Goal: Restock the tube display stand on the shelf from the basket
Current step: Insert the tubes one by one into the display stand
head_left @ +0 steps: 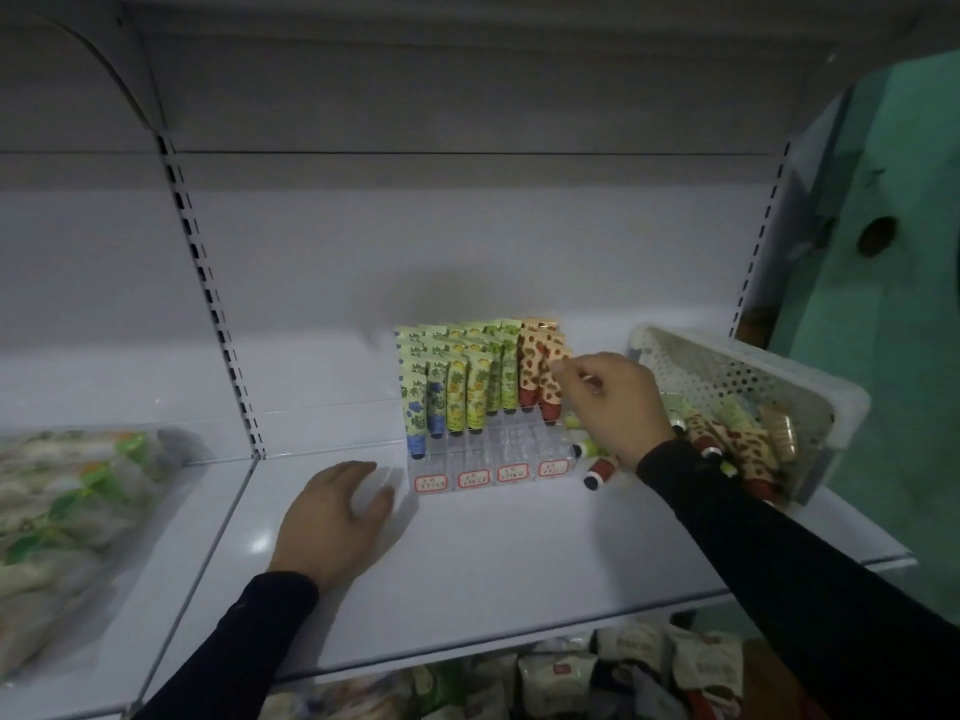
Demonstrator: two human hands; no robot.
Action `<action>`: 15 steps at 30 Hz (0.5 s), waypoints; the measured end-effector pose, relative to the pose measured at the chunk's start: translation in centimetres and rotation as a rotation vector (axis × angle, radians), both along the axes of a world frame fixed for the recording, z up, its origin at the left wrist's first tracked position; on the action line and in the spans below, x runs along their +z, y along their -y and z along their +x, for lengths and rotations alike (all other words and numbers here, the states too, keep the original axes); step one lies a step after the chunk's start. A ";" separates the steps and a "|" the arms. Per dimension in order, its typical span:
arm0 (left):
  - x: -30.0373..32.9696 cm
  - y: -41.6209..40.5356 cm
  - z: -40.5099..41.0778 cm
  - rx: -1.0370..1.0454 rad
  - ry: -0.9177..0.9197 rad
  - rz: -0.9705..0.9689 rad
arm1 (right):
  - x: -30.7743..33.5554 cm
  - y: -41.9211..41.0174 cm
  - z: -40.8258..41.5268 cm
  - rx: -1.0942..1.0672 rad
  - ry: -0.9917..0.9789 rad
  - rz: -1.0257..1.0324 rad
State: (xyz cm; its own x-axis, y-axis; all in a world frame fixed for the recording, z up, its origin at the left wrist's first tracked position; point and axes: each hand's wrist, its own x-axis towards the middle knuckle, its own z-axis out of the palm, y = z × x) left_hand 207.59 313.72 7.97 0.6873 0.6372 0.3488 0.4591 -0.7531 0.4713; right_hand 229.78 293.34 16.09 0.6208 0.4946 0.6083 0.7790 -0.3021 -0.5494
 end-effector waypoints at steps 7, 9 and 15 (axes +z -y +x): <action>2.9 5.0 3.0 -0.258 0.085 0.050 | -2.1 6.4 1.7 -0.114 0.062 -0.173; 3.2 6.8 4.8 -0.336 0.068 0.056 | -2.8 8.0 2.4 -0.150 0.050 -0.208; 2.8 11.8 11.1 -0.547 -0.056 0.081 | -4.3 10.9 3.8 -0.244 -0.037 -0.370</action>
State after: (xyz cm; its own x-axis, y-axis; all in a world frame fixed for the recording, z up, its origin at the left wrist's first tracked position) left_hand 218.67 301.94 10.80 0.9292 0.1552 0.3355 0.0139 -0.9216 0.3879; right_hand 233.53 282.45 11.77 0.7645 0.5112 0.3927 0.6422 -0.6562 -0.3961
